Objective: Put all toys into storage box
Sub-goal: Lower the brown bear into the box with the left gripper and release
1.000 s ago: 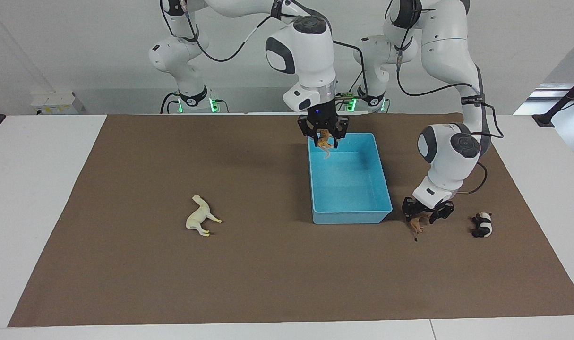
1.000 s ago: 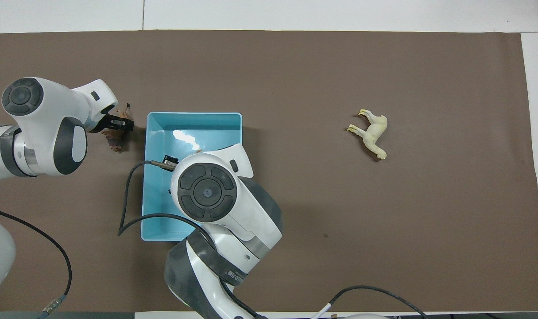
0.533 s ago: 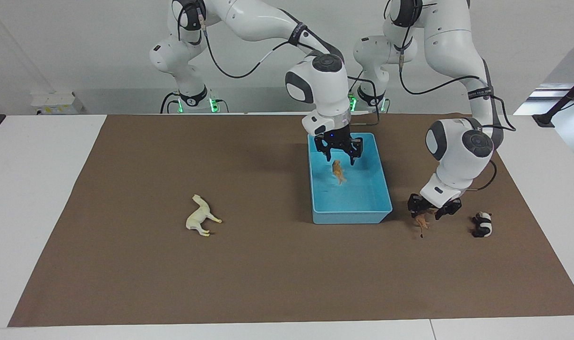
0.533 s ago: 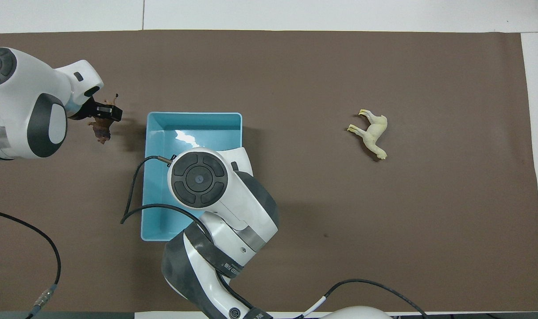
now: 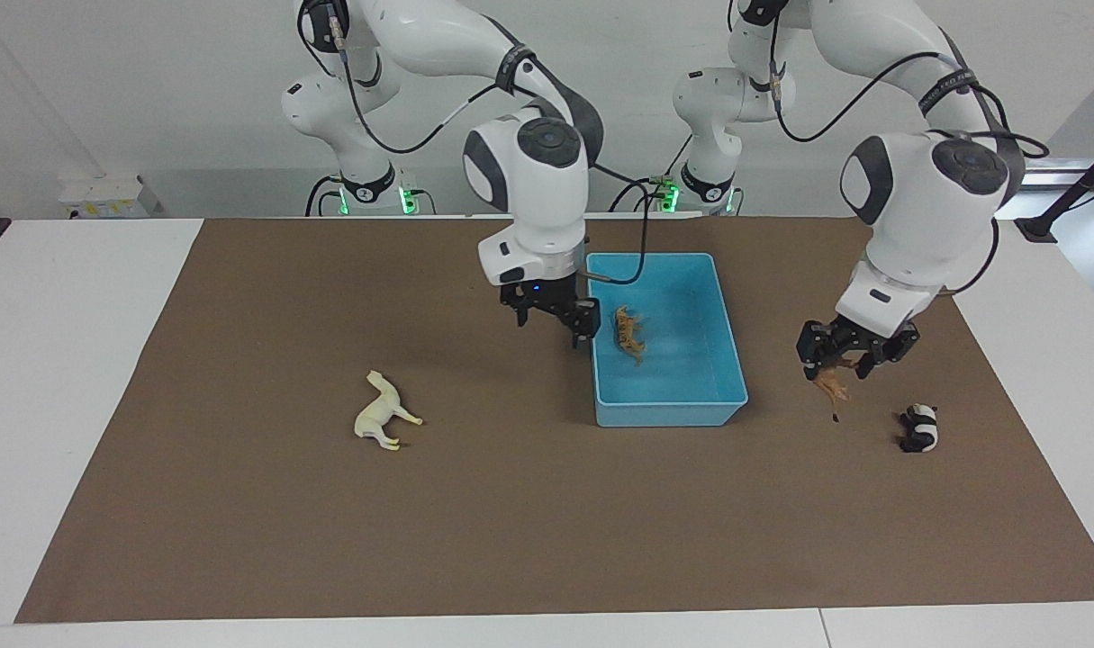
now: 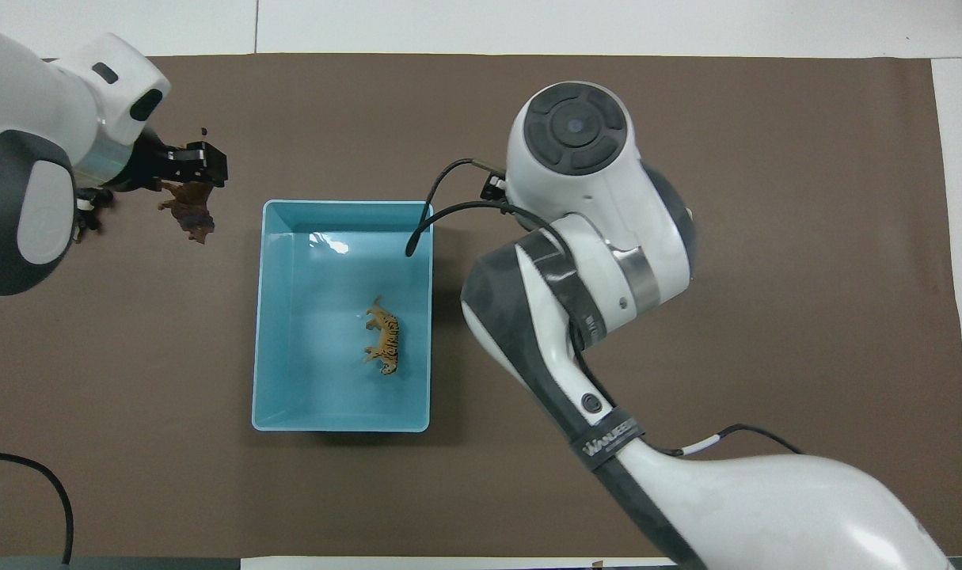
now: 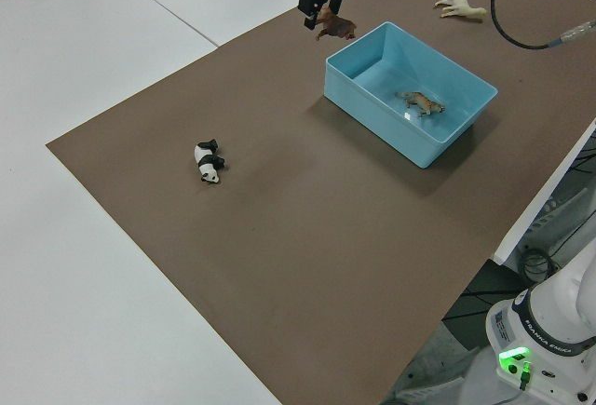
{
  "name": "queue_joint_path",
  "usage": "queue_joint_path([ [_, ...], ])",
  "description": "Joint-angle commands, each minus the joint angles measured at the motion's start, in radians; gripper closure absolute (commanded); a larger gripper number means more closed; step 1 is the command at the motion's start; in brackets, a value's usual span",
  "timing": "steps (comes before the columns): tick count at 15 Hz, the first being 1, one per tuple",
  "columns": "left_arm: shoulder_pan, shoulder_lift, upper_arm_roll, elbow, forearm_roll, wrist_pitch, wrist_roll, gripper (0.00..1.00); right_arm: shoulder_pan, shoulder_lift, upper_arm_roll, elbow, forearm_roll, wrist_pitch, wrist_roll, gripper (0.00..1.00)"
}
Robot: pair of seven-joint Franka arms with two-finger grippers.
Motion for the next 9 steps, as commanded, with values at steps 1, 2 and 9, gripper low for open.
queue_joint_path([
  [1,-0.126,-0.04,0.011,-0.072,0.001,-0.012,-0.248,1.0,-0.131,-0.01,0.007,-0.055,-0.014,0.016,-0.164,0.0],
  [2,-0.149,-0.049,0.011,-0.087,0.003,-0.011,-0.284,1.0,-0.175,-0.015,0.007,-0.084,-0.014,0.031,-0.213,0.0],
  [9,-0.142,-0.082,0.017,-0.153,0.007,0.012,-0.218,0.0,-0.271,-0.032,0.007,-0.317,-0.016,0.272,-0.276,0.0],
])
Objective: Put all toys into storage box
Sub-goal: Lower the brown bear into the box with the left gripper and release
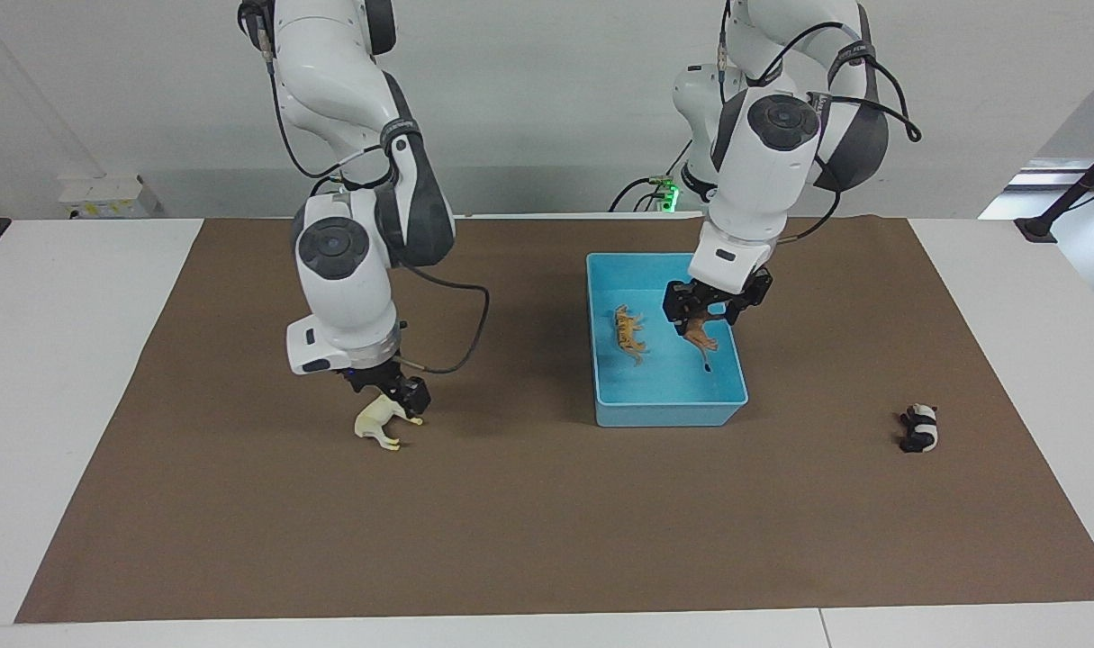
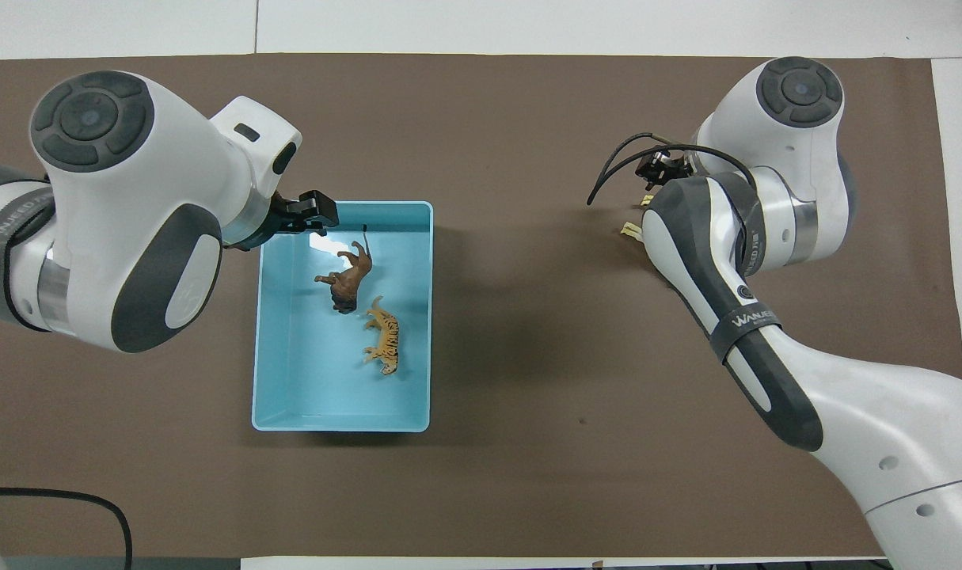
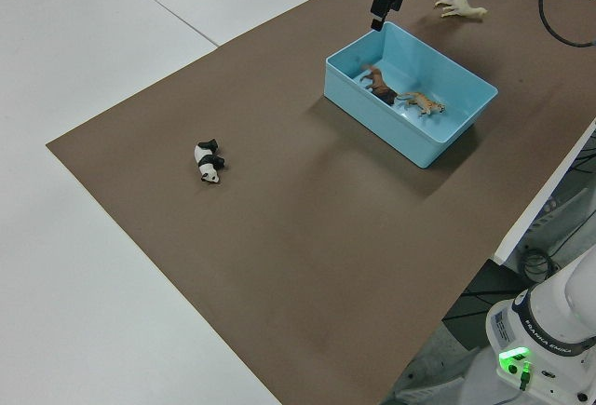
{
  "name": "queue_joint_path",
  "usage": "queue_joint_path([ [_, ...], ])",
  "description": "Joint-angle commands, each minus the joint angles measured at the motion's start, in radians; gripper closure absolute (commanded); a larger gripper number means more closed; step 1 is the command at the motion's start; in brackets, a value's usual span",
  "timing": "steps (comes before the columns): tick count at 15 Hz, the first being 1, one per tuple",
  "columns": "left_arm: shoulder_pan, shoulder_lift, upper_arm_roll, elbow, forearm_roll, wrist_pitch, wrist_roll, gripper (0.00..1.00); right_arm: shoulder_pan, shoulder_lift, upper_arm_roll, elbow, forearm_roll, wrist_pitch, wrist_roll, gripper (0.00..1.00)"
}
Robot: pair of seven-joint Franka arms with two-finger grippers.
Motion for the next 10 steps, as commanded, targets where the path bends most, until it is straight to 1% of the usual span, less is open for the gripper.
queue_joint_path([
  [1,0.025,-0.037,0.01,-0.042,0.006,0.032,0.063,0.0,-0.004,-0.03,0.012,-0.102,-0.011,0.074,-0.039,0.0],
  [2,0.072,-0.035,0.012,-0.045,0.006,0.053,0.154,0.0,-0.008,-0.029,0.012,-0.13,-0.011,0.104,-0.053,0.0],
  [5,0.256,-0.023,0.01,-0.065,0.005,0.134,0.562,0.0,-0.001,-0.018,0.012,-0.167,-0.011,0.152,-0.058,0.0],
  [8,0.393,0.052,0.007,-0.028,-0.008,0.174,0.832,0.0,-0.001,-0.001,0.014,-0.22,-0.011,0.262,-0.063,0.0],
  [9,0.42,0.091,0.007,0.005,-0.012,0.179,0.885,0.0,0.002,0.003,0.014,-0.227,-0.01,0.273,-0.063,0.0],
  [10,0.443,0.127,0.009,0.028,-0.011,0.194,0.923,0.0,0.002,0.002,0.014,-0.228,-0.01,0.273,-0.061,0.06],
])
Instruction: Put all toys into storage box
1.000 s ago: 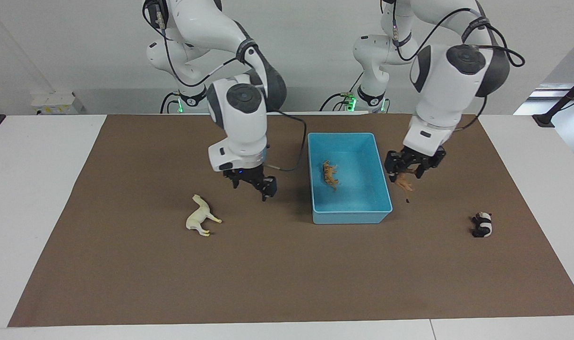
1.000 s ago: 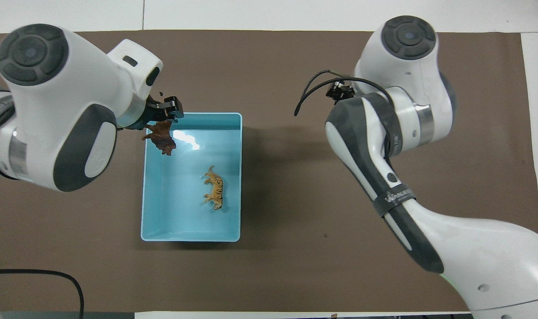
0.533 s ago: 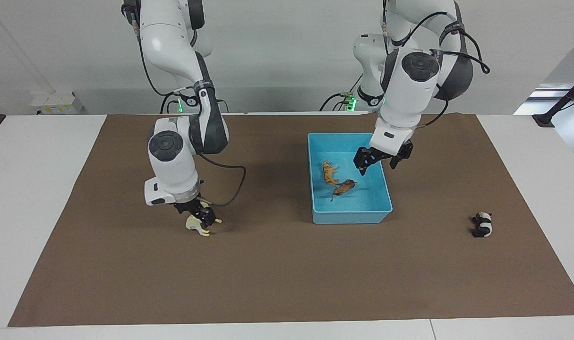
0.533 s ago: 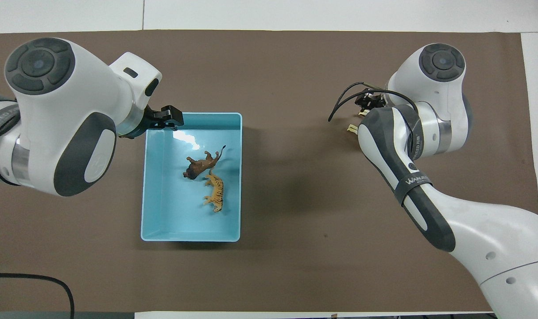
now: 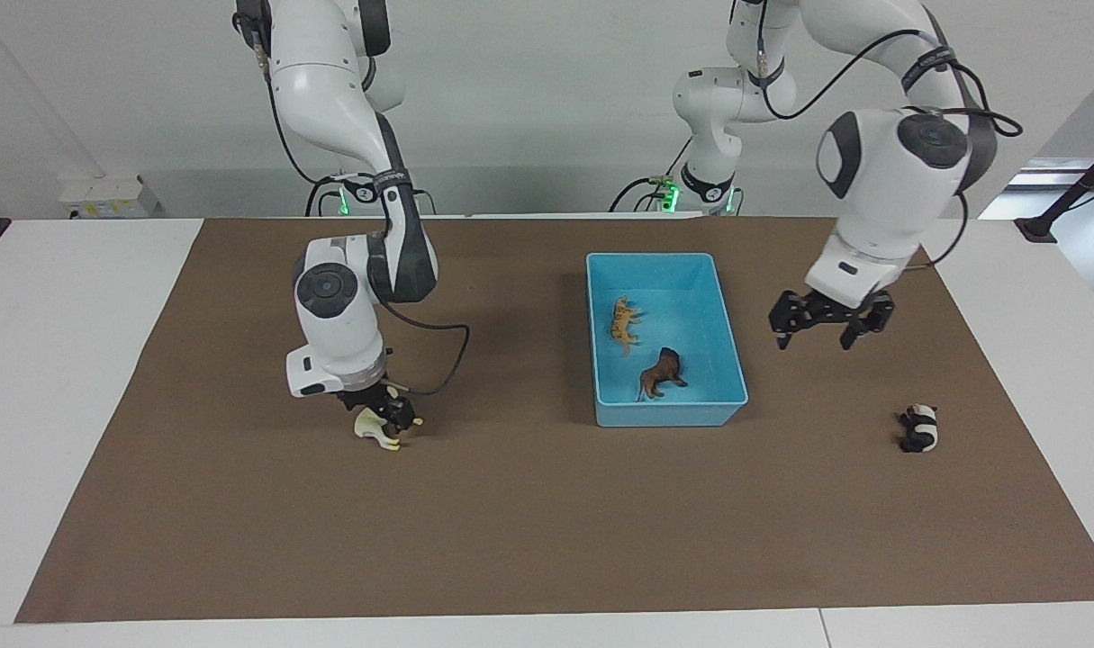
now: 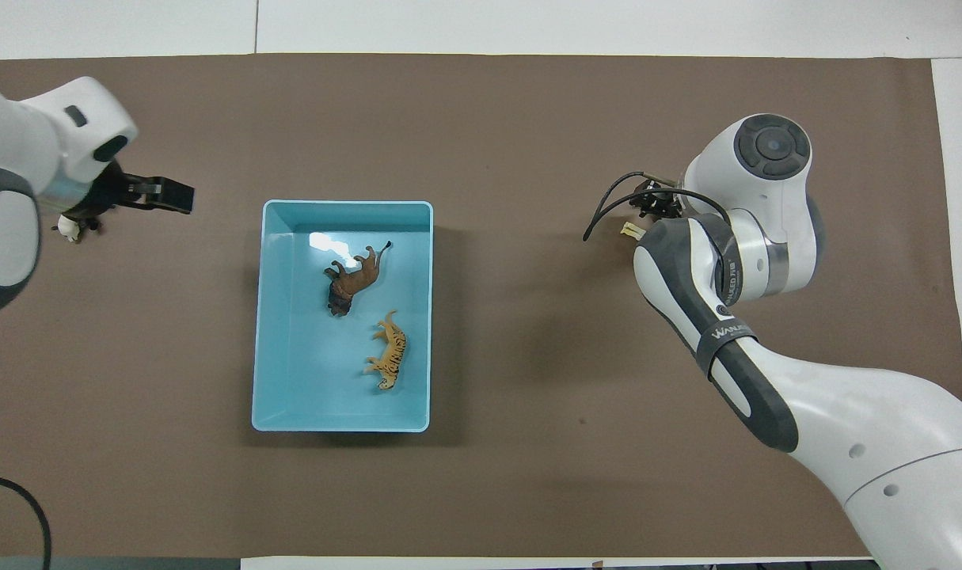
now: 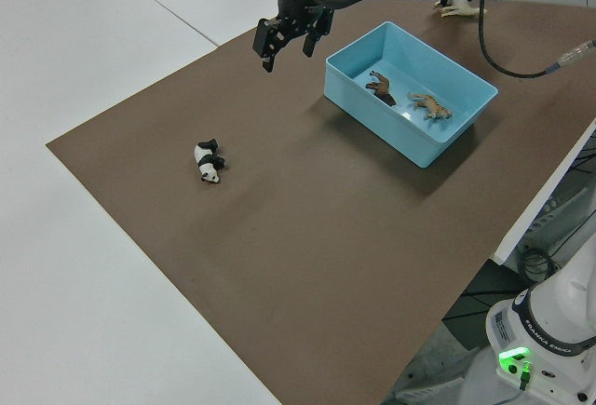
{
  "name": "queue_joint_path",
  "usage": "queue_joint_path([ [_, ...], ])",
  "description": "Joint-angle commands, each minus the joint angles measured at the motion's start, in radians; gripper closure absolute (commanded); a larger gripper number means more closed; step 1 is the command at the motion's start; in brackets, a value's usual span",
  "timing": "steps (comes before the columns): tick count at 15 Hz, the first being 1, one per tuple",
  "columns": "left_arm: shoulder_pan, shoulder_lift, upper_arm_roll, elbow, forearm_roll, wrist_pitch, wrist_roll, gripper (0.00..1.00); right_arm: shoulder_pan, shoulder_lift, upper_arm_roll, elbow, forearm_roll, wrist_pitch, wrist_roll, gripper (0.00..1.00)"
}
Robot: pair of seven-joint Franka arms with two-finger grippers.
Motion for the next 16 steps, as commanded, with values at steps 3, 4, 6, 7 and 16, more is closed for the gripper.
queue_joint_path([
  [3,0.104,0.162,-0.011,0.126,0.003,0.072,0.168,0.0,0.0,-0.009,0.005,-0.021,-0.011,0.016,-0.022,1.0],
  [4,0.112,0.213,-0.011,0.195,0.011,0.062,0.192,0.0,0.006,-0.011,0.005,-0.008,-0.011,-0.02,-0.025,1.0],
  [6,0.121,0.309,-0.011,0.278,0.028,0.07,0.207,0.0,0.035,-0.012,0.004,0.047,-0.011,-0.111,-0.021,1.0],
  [7,0.124,0.357,-0.011,0.318,0.049,0.078,0.21,0.0,0.041,-0.014,0.004,0.071,-0.011,-0.149,-0.021,1.0],
  [16,0.15,0.414,-0.014,0.266,0.071,0.164,0.256,0.0,0.309,0.047,0.031,0.646,0.038,-0.608,0.375,1.0],
])
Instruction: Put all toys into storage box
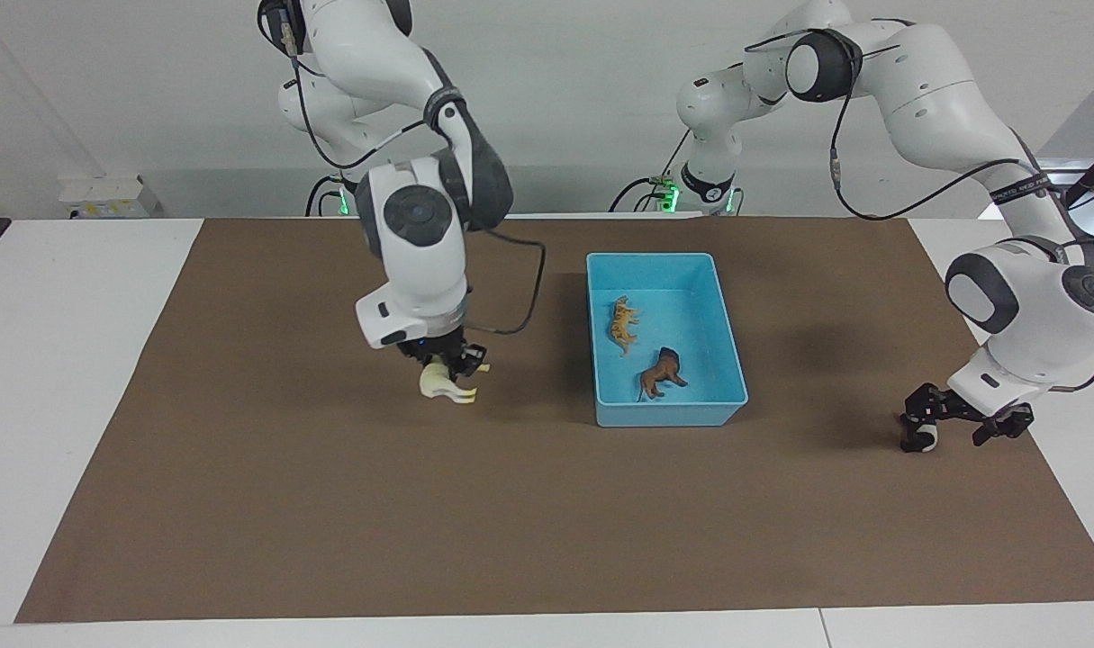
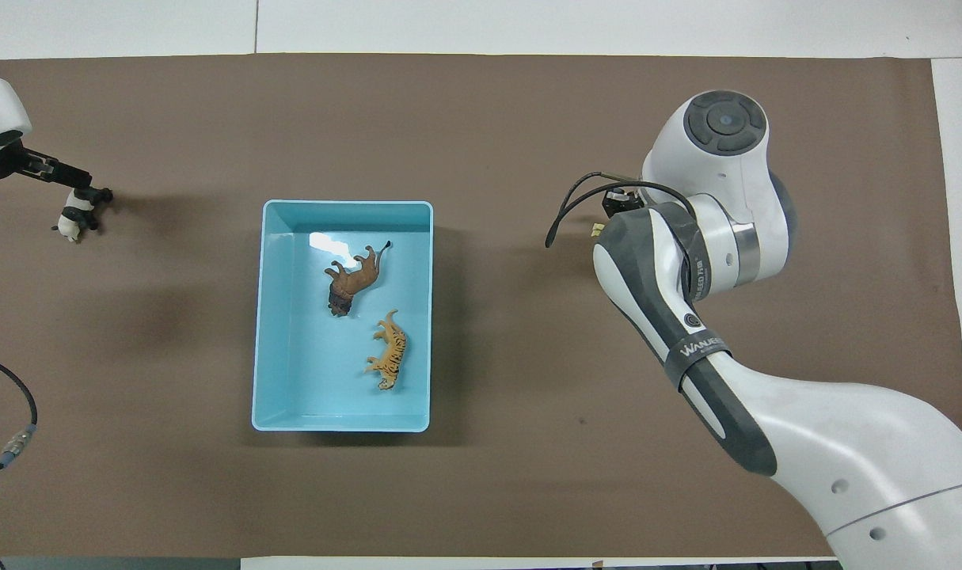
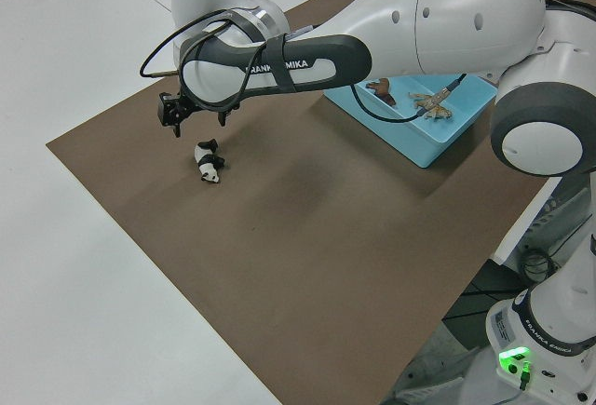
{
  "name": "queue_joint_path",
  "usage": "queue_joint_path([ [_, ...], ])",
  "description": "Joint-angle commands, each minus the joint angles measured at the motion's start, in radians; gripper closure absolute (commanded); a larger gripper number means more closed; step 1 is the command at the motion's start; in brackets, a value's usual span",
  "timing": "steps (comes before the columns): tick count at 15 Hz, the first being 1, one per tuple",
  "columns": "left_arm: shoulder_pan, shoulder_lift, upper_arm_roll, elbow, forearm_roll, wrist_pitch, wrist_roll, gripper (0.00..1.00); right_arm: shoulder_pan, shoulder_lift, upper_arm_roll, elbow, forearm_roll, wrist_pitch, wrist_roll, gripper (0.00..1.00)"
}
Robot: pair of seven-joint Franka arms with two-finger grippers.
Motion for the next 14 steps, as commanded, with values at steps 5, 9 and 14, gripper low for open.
queue_joint_path([
  [5,0.033,-0.028,-0.006,-0.144,0.042,0.135,0.036,0.0,0.267,0.107,0.018,0.179,0.175,0.225,0.405,1.0],
  [9,0.038,-0.038,-0.006,-0.192,0.041,0.184,0.035,0.0,0.297,0.135,0.019,0.12,0.186,0.327,0.418,1.0],
  [14,0.036,-0.039,-0.006,-0.204,0.039,0.192,0.03,0.67,0.312,0.129,0.016,0.119,0.18,0.304,0.559,0.0],
])
